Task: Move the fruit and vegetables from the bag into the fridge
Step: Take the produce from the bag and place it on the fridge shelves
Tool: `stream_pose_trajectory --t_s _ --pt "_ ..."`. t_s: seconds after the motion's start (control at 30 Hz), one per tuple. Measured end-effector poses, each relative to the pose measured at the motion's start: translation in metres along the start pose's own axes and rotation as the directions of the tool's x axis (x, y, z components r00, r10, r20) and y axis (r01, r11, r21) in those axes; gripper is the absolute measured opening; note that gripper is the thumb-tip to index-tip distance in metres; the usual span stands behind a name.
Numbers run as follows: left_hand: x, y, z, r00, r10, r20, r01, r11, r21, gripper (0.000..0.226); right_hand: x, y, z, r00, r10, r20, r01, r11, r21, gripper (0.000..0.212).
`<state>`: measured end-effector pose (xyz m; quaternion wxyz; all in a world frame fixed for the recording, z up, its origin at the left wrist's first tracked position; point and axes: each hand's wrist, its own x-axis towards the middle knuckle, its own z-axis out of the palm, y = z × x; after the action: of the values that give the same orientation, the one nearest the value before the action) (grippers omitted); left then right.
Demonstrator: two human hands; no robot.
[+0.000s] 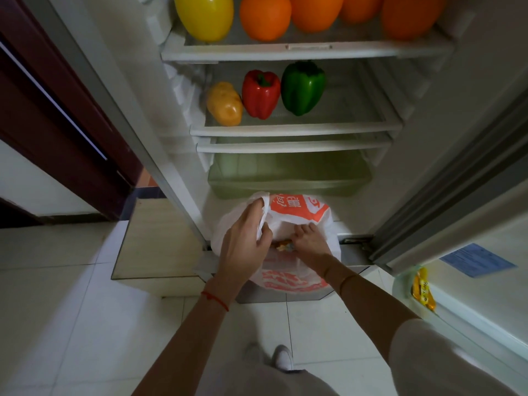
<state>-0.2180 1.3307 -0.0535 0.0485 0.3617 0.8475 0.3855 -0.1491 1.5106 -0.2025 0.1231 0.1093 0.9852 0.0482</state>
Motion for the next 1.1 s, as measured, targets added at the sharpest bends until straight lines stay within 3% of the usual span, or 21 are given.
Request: stream_pose_trajectory --t_s 0.17,0.37,0.53,0.83,0.93,1.1 --pt "0.001 -0.002 -0.001 1.0 0.004 0.002 -0.004 1.0 -0.005 0.046 0.004 -0.004 0.012 0.998 -0.013 -0.056 0.012 1.0 -0.009 0.055" --pt "0.003 -0.006 0.0 1.0 0.014 -0.005 -0.014 1.0 -0.01 0.044 -0.002 -0.002 0.017 0.999 -0.011 0.031 0.008 0.995 0.1 0.057" --pt "0.005 -0.01 0.002 1.0 0.01 0.021 -0.009 0.999 -0.037 0.045 0.0 -0.003 0.01 1.0 -0.007 -0.009 0.009 0.973 0.229 0.049" --pt "0.003 -0.012 0.0 0.999 0.0 0.045 0.002 0.999 -0.036 0.046 -0.013 -0.006 0.007 0.998 0.004 0.058 -0.026 0.925 0.38 0.045" --pt "0.001 -0.012 -0.002 0.999 -0.005 0.051 0.007 0.999 -0.038 0.047 -0.012 -0.007 0.011 0.999 -0.041 0.014 0.034 0.952 0.305 0.055" --pt "-0.002 -0.013 -0.006 0.999 -0.001 0.05 0.002 1.0 -0.023 0.047 -0.005 -0.016 0.001 0.996 -0.065 -0.061 0.079 0.959 0.271 0.049"
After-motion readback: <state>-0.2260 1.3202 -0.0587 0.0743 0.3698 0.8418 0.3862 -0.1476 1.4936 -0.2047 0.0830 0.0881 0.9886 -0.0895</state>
